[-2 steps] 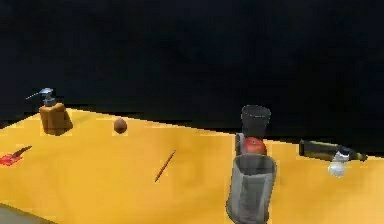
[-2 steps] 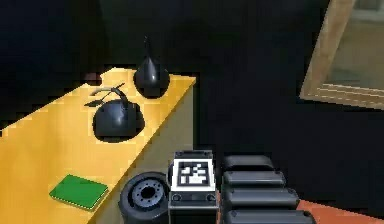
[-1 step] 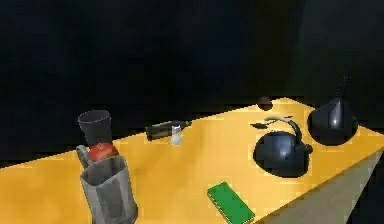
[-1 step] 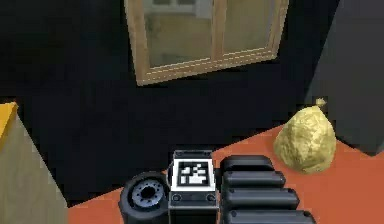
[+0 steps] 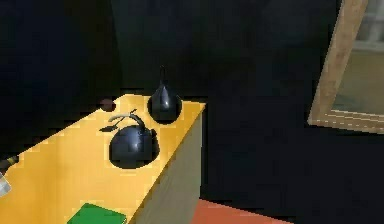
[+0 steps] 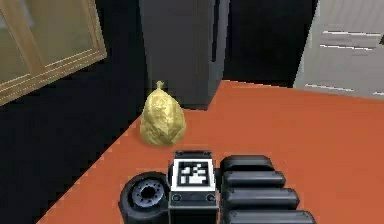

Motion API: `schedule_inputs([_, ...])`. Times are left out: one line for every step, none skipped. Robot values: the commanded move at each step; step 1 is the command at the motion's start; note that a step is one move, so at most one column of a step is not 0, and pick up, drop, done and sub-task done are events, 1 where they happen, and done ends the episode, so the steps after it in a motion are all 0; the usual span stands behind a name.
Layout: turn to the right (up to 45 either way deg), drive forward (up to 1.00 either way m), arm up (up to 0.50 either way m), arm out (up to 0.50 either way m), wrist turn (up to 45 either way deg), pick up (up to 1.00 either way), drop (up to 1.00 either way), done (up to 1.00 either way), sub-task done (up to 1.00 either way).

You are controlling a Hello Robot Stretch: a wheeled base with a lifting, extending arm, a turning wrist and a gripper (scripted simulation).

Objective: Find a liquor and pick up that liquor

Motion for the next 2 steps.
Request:
schedule_inputs([15.0, 0.0, 0.0, 0.0, 0.0, 0.0, 0.0, 0.0, 0.0])
schedule_inputs([0.0, 0.2, 0.0, 0.0, 0.0, 0.0, 0.0, 0.0, 0.0])
